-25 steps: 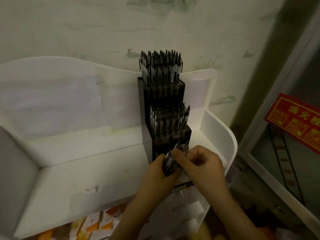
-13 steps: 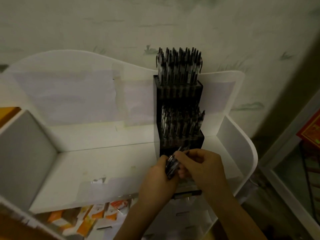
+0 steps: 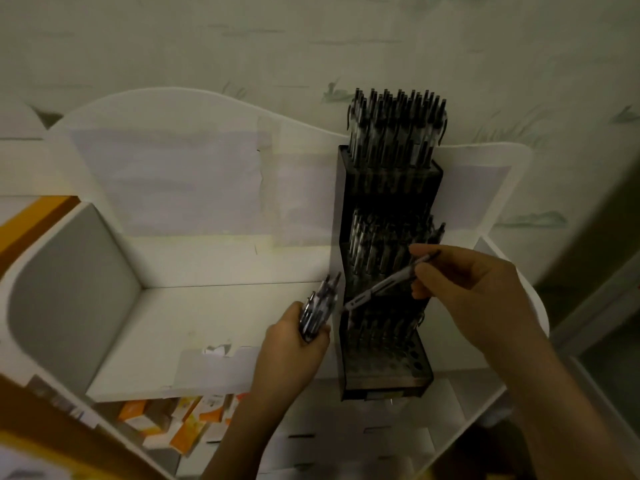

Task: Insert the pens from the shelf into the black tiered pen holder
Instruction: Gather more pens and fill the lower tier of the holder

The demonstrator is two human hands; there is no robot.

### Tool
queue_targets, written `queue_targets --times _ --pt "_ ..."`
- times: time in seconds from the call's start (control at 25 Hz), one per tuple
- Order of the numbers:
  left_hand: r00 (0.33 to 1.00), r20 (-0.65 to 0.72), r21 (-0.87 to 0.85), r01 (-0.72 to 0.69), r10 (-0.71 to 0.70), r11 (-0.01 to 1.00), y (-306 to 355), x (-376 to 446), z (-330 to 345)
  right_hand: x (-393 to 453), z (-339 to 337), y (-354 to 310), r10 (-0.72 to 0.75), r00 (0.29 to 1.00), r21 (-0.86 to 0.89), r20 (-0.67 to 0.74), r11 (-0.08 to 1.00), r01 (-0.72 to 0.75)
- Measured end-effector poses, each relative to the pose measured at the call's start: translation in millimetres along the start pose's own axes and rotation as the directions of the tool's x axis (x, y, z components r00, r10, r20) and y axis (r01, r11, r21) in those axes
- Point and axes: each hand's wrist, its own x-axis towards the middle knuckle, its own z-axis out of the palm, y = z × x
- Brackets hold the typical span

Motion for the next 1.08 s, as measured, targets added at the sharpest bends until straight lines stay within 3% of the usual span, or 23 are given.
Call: queue_targets --times 0.24,0.4,0.56,0.68,1.08 --pt "1.000 -0.003 -0.032 0.029 -0.029 0.999 -4 5 -10 -5 29 37 -0.144 0.989 -0.331 0.016 0.933 0.141" --pt "1.000 -0.001 -0.001 0.009 -0.009 1.000 -3 8 -10 -3 45 62 -0.181 0.981 -0.431 0.071 0.881 0.194" --pt "1.000 0.011 -0.006 -0.003 0.003 1.000 -2 9 -8 -1 58 83 -0.208 0.972 -0.457 0.107 0.858 0.234" --pt "1.000 0.013 -0.011 -0.009 0.009 1.000 -2 11 -7 -5 68 102 -0.117 0.978 -0.475 0.171 0.860 0.186" --pt "0.997 0.060 -0.060 -0.048 0.052 0.997 1 11 1 -8 69 95 -0.068 0.992 -0.431 0.107 0.896 0.108"
